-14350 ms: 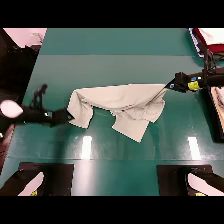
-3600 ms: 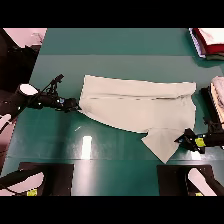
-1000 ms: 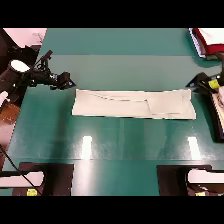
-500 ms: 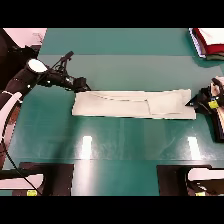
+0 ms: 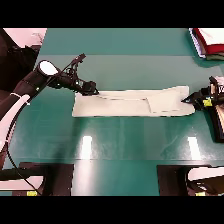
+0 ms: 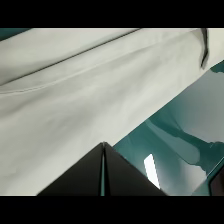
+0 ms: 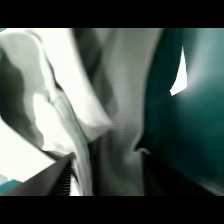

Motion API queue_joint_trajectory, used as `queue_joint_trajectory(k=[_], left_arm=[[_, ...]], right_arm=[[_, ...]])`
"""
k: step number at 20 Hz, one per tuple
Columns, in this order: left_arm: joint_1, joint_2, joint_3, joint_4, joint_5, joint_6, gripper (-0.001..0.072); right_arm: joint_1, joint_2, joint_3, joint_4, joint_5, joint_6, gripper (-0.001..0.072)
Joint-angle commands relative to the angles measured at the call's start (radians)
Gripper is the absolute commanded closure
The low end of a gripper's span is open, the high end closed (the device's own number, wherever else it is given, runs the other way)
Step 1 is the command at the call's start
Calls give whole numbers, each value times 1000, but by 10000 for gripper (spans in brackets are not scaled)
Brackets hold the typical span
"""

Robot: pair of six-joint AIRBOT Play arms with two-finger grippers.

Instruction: Fold the shirts.

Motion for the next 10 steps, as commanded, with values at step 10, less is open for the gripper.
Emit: queue_joint_trajectory(k=[10], left_arm=[[-73,-56,18,2,60,-71,682]], right_arm=[[49,206,0,2,68,-34,700]])
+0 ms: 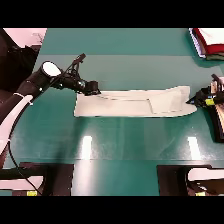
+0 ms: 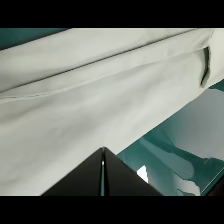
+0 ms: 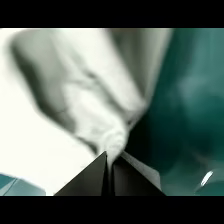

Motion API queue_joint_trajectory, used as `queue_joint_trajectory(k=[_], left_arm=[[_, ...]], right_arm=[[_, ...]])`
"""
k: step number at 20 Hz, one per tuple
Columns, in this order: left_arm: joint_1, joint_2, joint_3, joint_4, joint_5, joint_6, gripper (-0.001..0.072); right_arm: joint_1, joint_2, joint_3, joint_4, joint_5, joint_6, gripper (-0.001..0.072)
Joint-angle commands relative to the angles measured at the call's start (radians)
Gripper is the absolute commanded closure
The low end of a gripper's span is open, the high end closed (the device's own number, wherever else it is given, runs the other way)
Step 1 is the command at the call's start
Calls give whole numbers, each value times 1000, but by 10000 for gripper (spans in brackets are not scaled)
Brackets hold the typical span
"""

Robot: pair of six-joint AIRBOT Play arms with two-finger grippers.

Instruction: Fold the shirts.

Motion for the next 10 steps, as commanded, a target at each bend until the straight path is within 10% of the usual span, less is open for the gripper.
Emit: queue_joint_trajectory(k=[1,10], left_arm=[[-64,-63,37,1,38,-11,682],[-271,-447,444,-5,31,-22,682]], right_arm=[[49,128,2,10,68,8,700],[330,337,92,182,135,157,701]])
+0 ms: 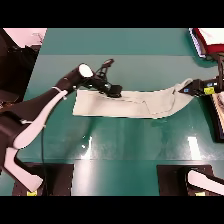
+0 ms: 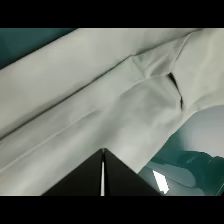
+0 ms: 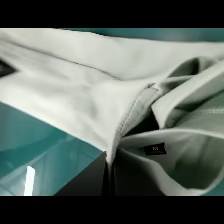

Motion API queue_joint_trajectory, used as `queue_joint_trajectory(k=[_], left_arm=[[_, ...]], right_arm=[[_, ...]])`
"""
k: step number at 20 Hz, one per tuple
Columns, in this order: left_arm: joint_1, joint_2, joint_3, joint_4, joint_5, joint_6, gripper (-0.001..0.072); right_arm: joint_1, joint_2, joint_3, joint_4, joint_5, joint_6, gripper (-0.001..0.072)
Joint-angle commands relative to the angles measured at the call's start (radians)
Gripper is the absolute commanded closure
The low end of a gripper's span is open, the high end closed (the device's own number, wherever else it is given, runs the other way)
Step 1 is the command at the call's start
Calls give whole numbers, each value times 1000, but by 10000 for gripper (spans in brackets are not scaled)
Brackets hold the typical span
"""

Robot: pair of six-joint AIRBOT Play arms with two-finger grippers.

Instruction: Fold the shirts.

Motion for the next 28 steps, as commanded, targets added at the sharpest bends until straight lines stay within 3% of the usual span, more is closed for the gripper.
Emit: queue_joint_trajectory(k=[1,9,17,21,28], left_arm=[[-65,-123,127,-6,-3,-15,682],[-74,-146,130,31,-26,-27,681],[-65,-140,131,71,-72,-27,681],[32,-79,148,78,-125,-27,682],[309,254,148,230,-149,-26,682]], right_arm=[[111,28,105,65,21,51,701],[307,-119,409,65,94,113,701],[404,-176,488,65,93,113,700],[404,-176,488,66,93,113,700],[547,-209,488,77,-32,86,701]])
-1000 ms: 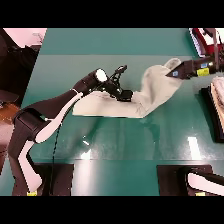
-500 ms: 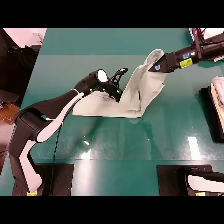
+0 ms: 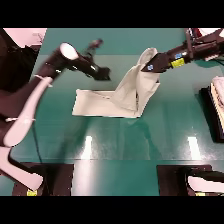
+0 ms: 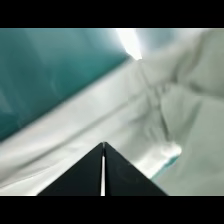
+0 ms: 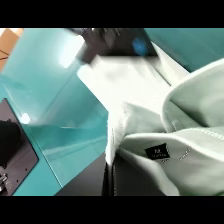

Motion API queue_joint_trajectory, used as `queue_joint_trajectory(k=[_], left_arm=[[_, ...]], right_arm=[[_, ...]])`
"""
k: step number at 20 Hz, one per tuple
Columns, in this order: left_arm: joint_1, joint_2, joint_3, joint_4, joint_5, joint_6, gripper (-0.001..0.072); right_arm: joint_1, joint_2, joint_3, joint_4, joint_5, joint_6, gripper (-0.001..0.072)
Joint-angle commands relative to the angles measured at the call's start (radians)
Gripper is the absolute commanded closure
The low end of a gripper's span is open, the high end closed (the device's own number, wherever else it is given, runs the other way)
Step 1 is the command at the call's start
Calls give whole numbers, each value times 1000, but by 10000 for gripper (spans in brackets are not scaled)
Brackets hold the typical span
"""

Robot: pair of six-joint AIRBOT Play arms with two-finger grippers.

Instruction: Fold the shirts.

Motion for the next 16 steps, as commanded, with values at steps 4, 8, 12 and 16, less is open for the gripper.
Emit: queue_joint_trajectory(k=[4,8,12,16], left_arm=[[248,323,0,137,-35,10,681],[342,433,0,138,-92,9,681],[378,452,0,148,-209,9,681],[379,452,0,166,-266,9,681]], right_arm=[[275,-138,3,47,-184,-125,700],[461,-358,173,76,-361,-158,693],[559,-538,388,76,-470,-158,160],[462,-440,225,72,-390,-129,164]])
